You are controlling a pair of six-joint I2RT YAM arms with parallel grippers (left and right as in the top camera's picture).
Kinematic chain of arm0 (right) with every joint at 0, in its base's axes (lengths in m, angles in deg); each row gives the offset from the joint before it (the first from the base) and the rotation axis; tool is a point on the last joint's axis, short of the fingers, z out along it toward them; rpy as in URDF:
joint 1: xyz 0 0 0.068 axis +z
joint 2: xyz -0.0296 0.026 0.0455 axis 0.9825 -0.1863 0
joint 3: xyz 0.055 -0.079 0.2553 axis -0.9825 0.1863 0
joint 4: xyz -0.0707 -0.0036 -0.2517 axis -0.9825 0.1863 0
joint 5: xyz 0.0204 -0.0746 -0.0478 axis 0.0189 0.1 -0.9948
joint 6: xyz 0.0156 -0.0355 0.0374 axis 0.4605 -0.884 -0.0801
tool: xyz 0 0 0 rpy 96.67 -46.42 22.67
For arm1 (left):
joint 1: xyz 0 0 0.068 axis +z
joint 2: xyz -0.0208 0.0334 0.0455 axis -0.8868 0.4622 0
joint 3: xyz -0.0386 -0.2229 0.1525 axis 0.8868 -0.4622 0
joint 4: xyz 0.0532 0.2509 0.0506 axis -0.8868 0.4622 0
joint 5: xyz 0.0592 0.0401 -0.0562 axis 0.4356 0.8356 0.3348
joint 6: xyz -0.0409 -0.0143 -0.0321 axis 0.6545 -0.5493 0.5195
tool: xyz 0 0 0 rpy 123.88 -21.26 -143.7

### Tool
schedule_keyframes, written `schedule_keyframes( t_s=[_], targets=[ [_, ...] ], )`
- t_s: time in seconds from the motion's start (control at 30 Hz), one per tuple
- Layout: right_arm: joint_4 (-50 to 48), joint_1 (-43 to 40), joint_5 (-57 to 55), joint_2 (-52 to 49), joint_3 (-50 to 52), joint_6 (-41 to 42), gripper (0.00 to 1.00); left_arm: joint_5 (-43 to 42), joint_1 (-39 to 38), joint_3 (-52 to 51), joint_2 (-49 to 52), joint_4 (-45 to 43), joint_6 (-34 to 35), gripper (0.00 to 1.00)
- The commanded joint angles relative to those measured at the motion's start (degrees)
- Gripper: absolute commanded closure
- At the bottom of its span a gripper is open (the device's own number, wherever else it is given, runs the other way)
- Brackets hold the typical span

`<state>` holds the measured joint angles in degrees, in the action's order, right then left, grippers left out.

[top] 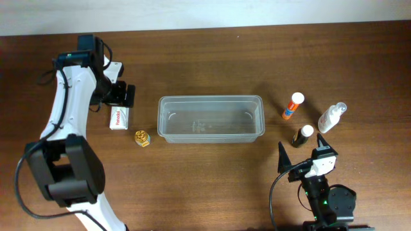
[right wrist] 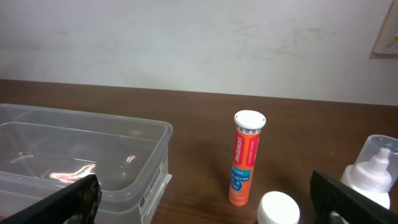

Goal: Pack container
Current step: 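Raise the left arm and move the left gripper over the Panadol box, then lower the left gripper and grasp the white Panadol box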

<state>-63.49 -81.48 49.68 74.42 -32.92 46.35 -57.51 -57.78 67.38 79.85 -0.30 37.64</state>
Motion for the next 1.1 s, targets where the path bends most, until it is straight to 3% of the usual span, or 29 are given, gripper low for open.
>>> schedule_keyframes(
  t_s=[0.0, 1.07],
  targets=[
    [0.37, -0.44, -0.44, 0.44, 0.26, 0.07, 0.02, 0.81, 0.92, 0.83, 2.34, -0.44, -0.70, 0.00],
    [0.37, -0.44, -0.44, 0.44, 0.26, 0.07, 0.02, 0.81, 1.27, 0.83, 11.80, -8.15, -0.70, 0.01]
  ],
)
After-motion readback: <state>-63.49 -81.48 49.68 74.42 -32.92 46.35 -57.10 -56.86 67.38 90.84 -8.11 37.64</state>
